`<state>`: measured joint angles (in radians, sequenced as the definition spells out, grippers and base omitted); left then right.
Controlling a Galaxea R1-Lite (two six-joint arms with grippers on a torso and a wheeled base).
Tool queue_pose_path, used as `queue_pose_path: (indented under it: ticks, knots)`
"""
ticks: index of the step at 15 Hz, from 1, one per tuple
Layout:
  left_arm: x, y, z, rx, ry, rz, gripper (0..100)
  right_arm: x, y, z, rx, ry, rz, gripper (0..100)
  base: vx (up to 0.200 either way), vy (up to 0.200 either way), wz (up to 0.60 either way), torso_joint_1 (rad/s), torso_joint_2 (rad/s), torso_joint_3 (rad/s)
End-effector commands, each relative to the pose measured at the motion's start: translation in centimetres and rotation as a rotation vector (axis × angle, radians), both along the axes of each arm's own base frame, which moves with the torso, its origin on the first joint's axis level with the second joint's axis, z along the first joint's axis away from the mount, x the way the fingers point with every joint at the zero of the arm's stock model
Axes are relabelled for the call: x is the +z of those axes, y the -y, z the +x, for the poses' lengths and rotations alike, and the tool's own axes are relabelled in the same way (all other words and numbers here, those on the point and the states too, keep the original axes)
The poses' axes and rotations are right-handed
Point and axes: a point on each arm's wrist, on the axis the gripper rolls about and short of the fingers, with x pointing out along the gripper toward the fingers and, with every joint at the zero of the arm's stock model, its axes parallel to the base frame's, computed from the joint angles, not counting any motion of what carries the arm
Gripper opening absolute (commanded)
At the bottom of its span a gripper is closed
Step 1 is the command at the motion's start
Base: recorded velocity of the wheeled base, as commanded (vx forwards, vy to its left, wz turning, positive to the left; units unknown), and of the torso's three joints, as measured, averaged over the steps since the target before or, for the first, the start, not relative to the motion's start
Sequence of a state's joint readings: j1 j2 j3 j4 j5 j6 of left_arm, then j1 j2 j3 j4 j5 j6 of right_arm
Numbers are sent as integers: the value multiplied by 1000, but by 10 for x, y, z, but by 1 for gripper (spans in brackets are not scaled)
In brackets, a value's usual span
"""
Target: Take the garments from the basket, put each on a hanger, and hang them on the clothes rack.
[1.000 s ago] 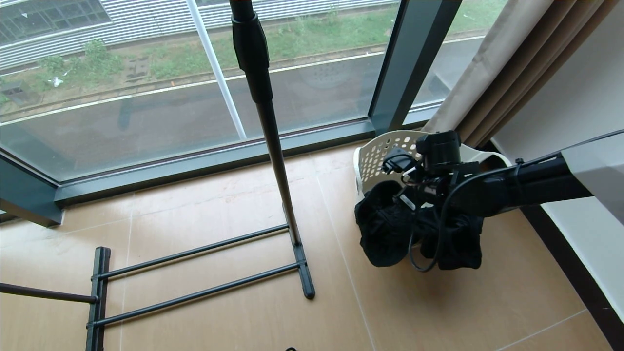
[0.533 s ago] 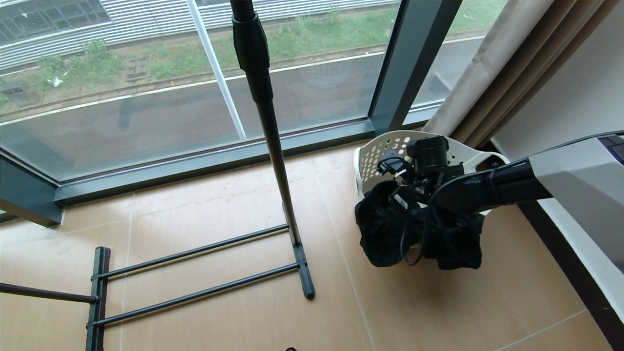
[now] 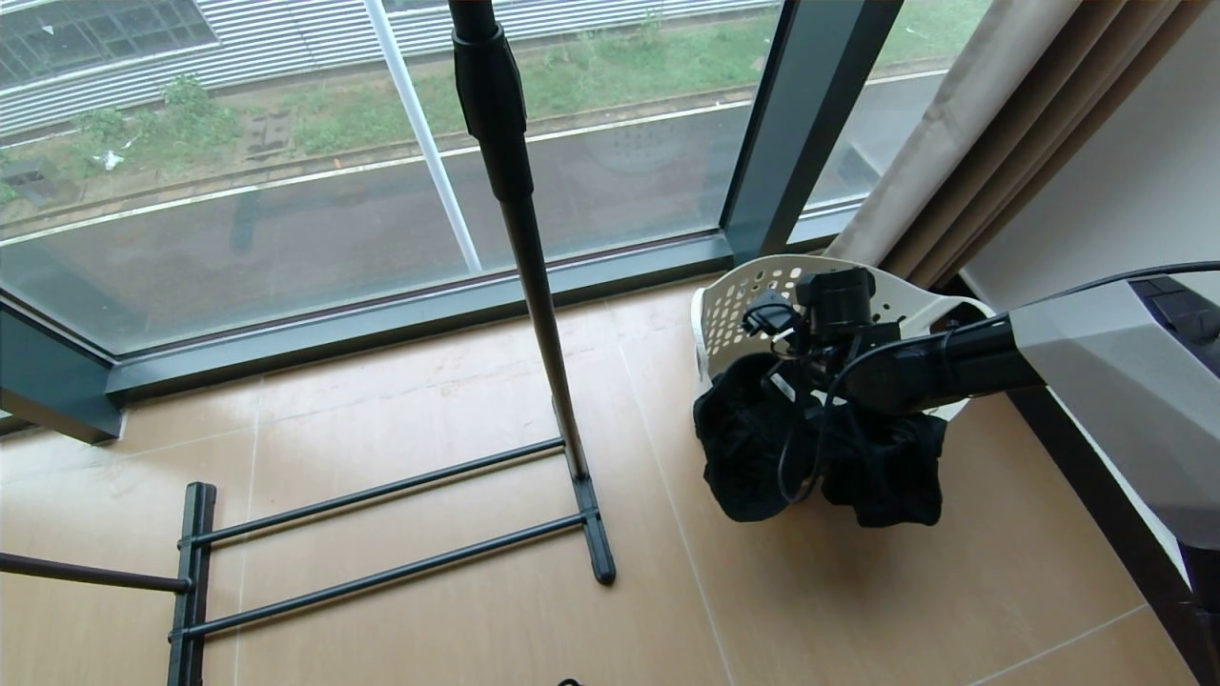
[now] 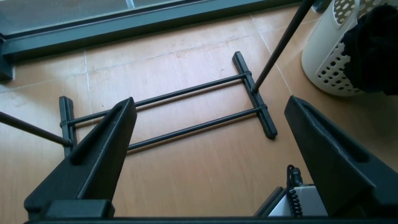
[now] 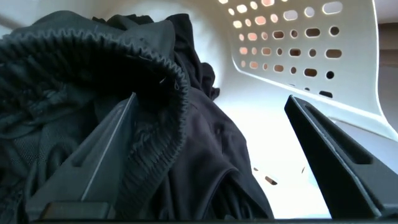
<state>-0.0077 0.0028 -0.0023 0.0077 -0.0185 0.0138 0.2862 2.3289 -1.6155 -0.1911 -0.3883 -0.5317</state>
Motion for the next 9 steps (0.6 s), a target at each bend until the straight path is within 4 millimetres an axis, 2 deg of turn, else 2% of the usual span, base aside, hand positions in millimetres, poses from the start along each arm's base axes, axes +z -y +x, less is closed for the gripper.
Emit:
queue_pose_path:
  ticks: [1, 6, 8, 9]
  knots:
    - [0, 0, 0, 0, 0, 0, 100, -6, -3, 5, -1, -1, 6, 0, 0, 0, 0, 0, 0, 0]
    - [0, 0, 0, 0, 0, 0, 100, -9, -6, 11, -5, 11, 22, 0, 0, 0, 0, 0, 0, 0]
    - [0, 0, 0, 0, 0, 0, 100, -4, -6, 9, -14, 29, 47, 0, 0, 0, 0, 0, 0, 0]
    - [0, 0, 0, 0, -1, 0, 100, 14, -9, -1, -14, 76, 86, 0, 0, 0, 0, 0, 0, 0]
